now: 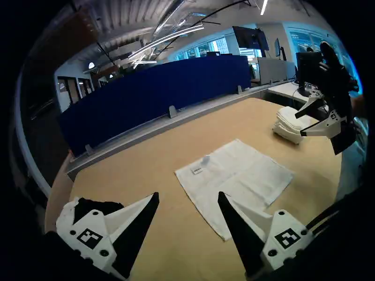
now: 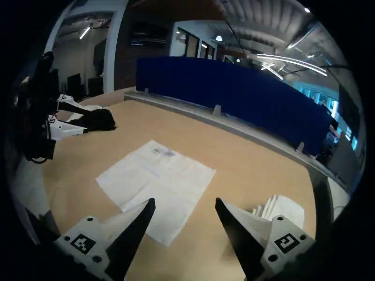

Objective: Fold towel

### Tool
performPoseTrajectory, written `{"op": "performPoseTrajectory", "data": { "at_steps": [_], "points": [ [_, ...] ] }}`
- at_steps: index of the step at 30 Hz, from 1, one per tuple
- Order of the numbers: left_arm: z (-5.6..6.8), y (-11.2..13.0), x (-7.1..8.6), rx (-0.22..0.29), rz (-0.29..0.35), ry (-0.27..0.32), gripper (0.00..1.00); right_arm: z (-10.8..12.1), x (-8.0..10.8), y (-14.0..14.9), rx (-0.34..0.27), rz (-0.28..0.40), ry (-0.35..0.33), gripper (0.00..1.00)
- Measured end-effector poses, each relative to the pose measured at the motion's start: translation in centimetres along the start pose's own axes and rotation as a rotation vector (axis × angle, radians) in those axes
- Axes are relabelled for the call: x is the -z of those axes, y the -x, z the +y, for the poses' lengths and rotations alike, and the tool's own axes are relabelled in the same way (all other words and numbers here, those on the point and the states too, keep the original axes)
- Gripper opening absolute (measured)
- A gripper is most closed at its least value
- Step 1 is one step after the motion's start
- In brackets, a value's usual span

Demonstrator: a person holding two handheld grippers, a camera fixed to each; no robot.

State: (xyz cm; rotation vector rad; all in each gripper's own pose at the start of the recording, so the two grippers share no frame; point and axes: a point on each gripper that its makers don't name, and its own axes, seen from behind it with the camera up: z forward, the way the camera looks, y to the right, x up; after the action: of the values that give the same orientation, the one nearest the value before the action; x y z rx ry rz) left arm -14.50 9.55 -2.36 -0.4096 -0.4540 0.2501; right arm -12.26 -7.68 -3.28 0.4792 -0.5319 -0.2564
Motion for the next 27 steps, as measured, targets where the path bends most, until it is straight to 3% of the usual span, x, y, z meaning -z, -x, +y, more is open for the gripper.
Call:
{"op": "performPoseTrajectory", "data": {
  "at_steps": [10,27],
  "points": [
    [2.0,5.0,-1.9,0.014,-0.106,0.045,0.93,-1.5,-2.6,5.5,-0.005,-0.078,-0.032,1.0],
    [7.1,11.9,-3.9,0.039,-0.269,0.173,0.93,-3.8,-5.5,13.0,-0.034,-0.191,-0.077,1.0]
  ]
}}
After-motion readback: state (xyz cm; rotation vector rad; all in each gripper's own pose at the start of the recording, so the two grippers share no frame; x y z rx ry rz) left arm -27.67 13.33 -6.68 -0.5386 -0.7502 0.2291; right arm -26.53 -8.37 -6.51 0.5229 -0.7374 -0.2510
